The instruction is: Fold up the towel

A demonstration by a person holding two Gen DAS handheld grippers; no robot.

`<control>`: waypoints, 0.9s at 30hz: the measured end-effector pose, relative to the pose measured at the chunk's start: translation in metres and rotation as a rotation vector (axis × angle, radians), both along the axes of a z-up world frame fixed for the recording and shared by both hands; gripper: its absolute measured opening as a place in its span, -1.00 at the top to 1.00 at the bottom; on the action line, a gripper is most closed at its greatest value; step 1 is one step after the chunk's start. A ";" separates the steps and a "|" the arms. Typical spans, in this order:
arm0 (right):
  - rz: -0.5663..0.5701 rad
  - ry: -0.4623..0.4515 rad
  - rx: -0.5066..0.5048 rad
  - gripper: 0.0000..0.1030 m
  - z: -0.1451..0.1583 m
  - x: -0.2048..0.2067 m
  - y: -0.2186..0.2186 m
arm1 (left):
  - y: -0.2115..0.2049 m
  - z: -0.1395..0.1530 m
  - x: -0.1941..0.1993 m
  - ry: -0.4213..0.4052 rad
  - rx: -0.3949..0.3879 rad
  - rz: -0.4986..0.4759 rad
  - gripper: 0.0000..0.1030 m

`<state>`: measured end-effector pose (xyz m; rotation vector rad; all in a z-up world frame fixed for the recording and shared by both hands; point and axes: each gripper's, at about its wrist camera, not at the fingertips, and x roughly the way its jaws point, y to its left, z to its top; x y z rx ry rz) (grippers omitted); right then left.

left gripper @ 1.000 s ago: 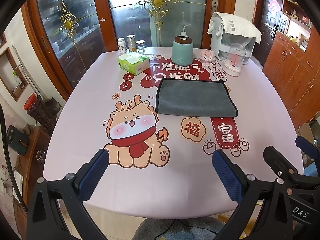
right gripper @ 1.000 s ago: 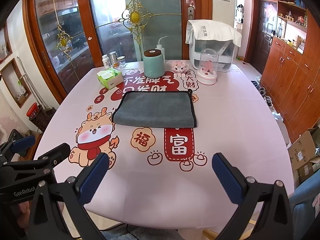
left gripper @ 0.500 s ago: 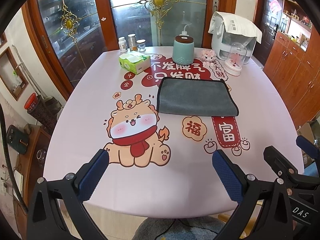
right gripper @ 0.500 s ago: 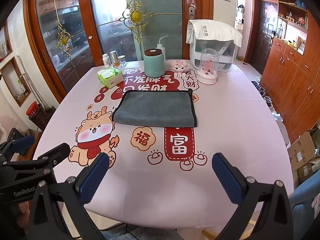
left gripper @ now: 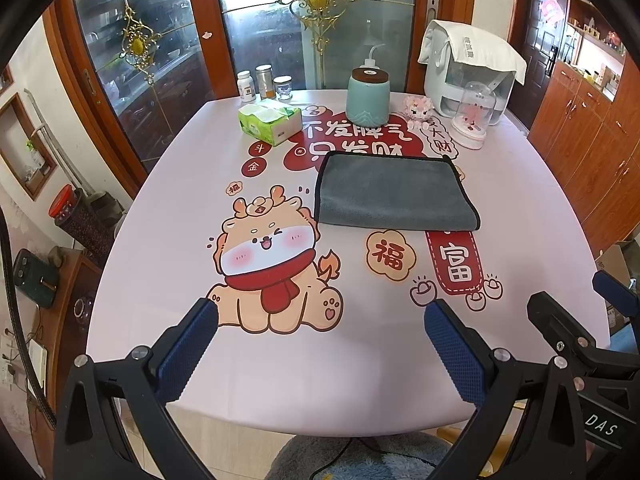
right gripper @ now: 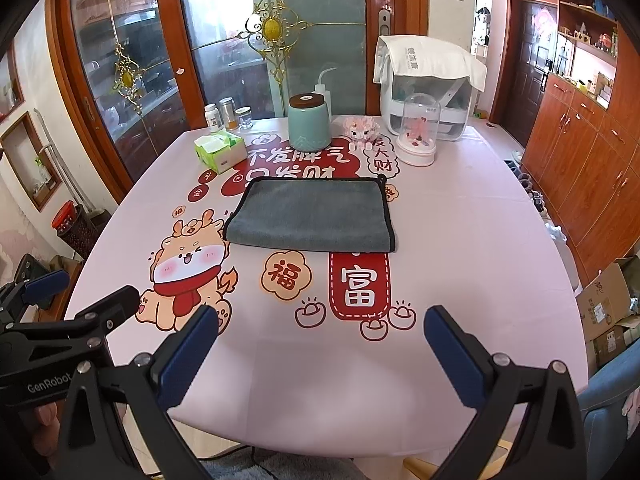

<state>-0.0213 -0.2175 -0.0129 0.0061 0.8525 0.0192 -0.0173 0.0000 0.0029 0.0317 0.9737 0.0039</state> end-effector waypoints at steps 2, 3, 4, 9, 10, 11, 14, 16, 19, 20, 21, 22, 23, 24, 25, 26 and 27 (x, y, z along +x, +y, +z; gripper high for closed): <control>0.001 0.002 -0.001 -1.00 -0.002 0.000 0.000 | 0.000 0.000 0.000 0.000 -0.001 0.000 -0.99; 0.001 0.002 -0.001 -1.00 -0.002 0.000 0.000 | 0.000 0.000 0.000 0.000 -0.001 0.000 -0.99; 0.001 0.002 -0.001 -1.00 -0.002 -0.001 -0.001 | 0.000 0.000 0.000 -0.001 0.000 0.000 -0.99; 0.001 0.002 -0.001 -1.00 -0.001 0.001 0.000 | 0.001 0.000 0.000 0.002 0.000 0.000 -0.99; 0.000 0.003 -0.001 -1.00 -0.001 0.001 0.000 | 0.000 0.000 0.000 0.002 0.001 -0.001 -0.99; -0.001 0.005 -0.001 -1.00 -0.002 0.001 -0.001 | 0.000 0.000 0.000 0.002 0.000 -0.001 -0.99; -0.002 0.009 -0.001 -1.00 -0.006 0.002 -0.001 | 0.002 -0.002 -0.001 0.004 -0.003 -0.001 -0.99; -0.003 0.010 -0.001 -1.00 -0.007 0.004 0.000 | 0.005 -0.004 -0.003 0.006 -0.003 -0.001 -0.99; -0.002 0.012 -0.001 -1.00 -0.008 0.005 -0.001 | 0.007 -0.006 -0.005 0.008 -0.002 -0.001 -0.99; -0.002 0.011 -0.002 -1.00 -0.009 0.005 -0.001 | 0.007 -0.006 -0.005 0.008 -0.002 -0.001 -0.99; -0.001 0.011 -0.002 -1.00 -0.008 0.006 -0.001 | 0.006 -0.005 -0.004 0.007 -0.002 -0.001 -0.99; -0.001 0.011 -0.002 -1.00 -0.008 0.006 -0.001 | 0.005 -0.005 -0.003 0.007 -0.002 -0.001 -0.99; -0.002 0.012 -0.001 -1.00 -0.008 0.006 -0.001 | 0.005 -0.004 -0.003 0.007 -0.002 -0.001 -0.99; -0.002 0.012 -0.001 -1.00 -0.008 0.006 -0.001 | 0.006 -0.005 -0.003 0.008 -0.001 -0.001 -0.99; -0.002 0.012 -0.002 -1.00 -0.008 0.006 -0.001 | 0.005 -0.004 -0.003 0.008 -0.001 -0.001 -0.99; -0.002 0.012 -0.002 -1.00 -0.008 0.006 -0.001 | 0.007 -0.005 -0.004 0.008 0.000 -0.001 -0.99; -0.002 0.012 -0.002 -1.00 -0.008 0.006 -0.001 | 0.006 -0.005 -0.003 0.008 -0.001 -0.001 -0.99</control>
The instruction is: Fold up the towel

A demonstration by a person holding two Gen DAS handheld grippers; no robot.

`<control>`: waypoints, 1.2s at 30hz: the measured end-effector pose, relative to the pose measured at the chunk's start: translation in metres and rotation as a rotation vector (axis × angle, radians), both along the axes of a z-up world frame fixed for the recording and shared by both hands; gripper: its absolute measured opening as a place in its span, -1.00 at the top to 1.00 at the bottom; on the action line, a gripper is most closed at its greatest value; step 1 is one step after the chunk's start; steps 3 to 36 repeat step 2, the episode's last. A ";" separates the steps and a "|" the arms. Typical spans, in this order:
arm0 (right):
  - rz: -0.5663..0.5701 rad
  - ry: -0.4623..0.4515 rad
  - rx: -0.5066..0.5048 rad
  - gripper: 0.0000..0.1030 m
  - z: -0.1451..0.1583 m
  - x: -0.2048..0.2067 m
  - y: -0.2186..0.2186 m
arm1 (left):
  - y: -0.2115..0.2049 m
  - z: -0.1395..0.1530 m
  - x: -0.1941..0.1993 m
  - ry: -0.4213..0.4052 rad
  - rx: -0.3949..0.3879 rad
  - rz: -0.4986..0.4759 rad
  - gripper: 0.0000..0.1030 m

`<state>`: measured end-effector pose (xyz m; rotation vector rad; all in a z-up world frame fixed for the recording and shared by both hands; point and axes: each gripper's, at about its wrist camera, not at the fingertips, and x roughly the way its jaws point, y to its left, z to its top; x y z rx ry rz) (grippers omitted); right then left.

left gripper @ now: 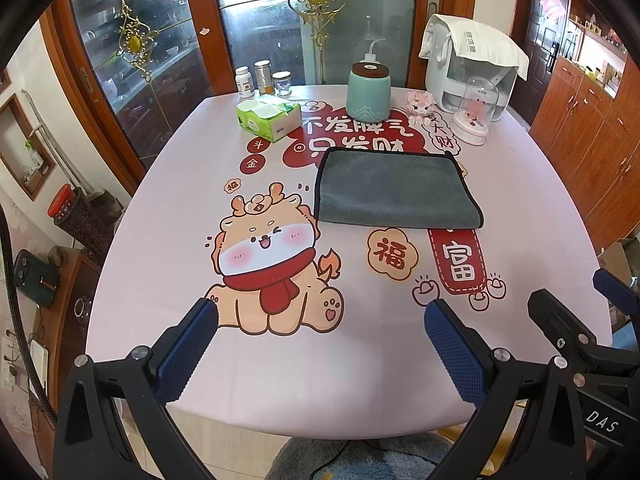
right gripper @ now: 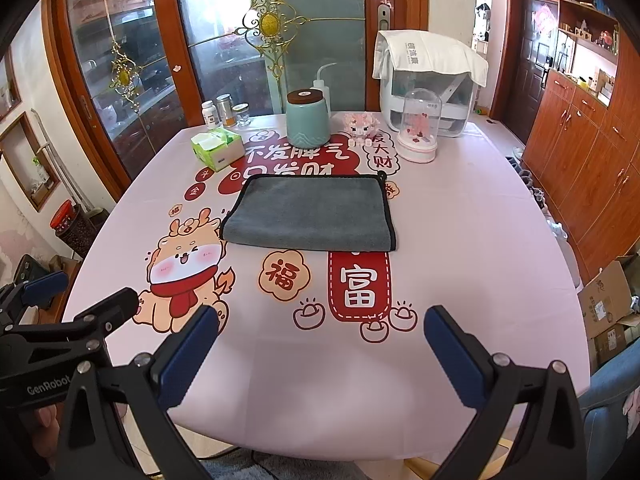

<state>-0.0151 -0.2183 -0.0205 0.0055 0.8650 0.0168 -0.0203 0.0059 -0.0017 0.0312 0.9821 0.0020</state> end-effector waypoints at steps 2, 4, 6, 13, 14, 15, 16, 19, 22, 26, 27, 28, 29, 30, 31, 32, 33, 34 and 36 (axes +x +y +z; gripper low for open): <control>0.000 -0.001 0.000 -1.00 0.000 0.000 0.000 | -0.001 0.001 0.001 0.001 -0.001 0.000 -0.99; 0.000 -0.001 0.000 -1.00 0.000 0.000 0.000 | -0.001 0.001 0.001 0.001 -0.001 0.000 -0.99; 0.000 -0.001 0.000 -1.00 0.000 0.000 0.000 | -0.001 0.001 0.001 0.001 -0.001 0.000 -0.99; 0.000 -0.001 0.000 -1.00 0.000 0.000 0.000 | -0.001 0.001 0.001 0.001 -0.001 0.000 -0.99; 0.000 -0.001 0.000 -1.00 0.000 0.000 0.000 | -0.001 0.001 0.001 0.001 -0.001 0.000 -0.99; 0.000 -0.001 0.000 -1.00 0.000 0.000 0.000 | -0.001 0.001 0.001 0.001 -0.001 0.000 -0.99; 0.000 -0.001 0.000 -1.00 0.000 0.000 0.000 | -0.001 0.001 0.001 0.001 -0.001 0.000 -0.99; 0.000 -0.001 0.000 -1.00 0.000 0.000 0.000 | -0.001 0.001 0.001 0.001 -0.001 0.000 -0.99; 0.000 -0.001 0.000 -1.00 0.000 0.000 0.000 | -0.001 0.001 0.001 0.001 -0.001 0.000 -0.99; 0.000 -0.001 0.000 -1.00 0.000 0.000 0.000 | -0.001 0.001 0.001 0.001 -0.001 0.000 -0.99; 0.000 -0.001 0.000 -1.00 0.000 0.000 0.000 | -0.001 0.001 0.001 0.001 -0.001 0.000 -0.99; 0.000 -0.001 0.000 -1.00 0.000 0.000 0.000 | -0.001 0.001 0.001 0.001 -0.001 0.000 -0.99; 0.000 -0.001 0.000 -1.00 0.000 0.000 0.000 | -0.001 0.001 0.001 0.001 -0.001 0.000 -0.99; 0.000 -0.001 0.000 -1.00 0.000 0.000 0.000 | -0.001 0.001 0.001 0.001 -0.001 0.000 -0.99; 0.000 -0.001 0.000 -1.00 0.000 0.000 0.000 | -0.001 0.001 0.001 0.001 -0.001 0.000 -0.99; 0.000 -0.001 0.000 -1.00 0.000 0.000 0.000 | -0.001 0.001 0.001 0.001 -0.001 0.000 -0.99; 0.000 -0.001 0.000 -1.00 0.000 0.000 0.000 | -0.001 0.001 0.001 0.001 -0.001 0.000 -0.99; 0.000 -0.001 0.000 -1.00 0.000 0.000 0.000 | -0.001 0.001 0.001 0.001 -0.001 0.000 -0.99; 0.000 -0.001 0.000 -1.00 0.000 0.000 0.000 | -0.001 0.001 0.001 0.001 -0.001 0.000 -0.99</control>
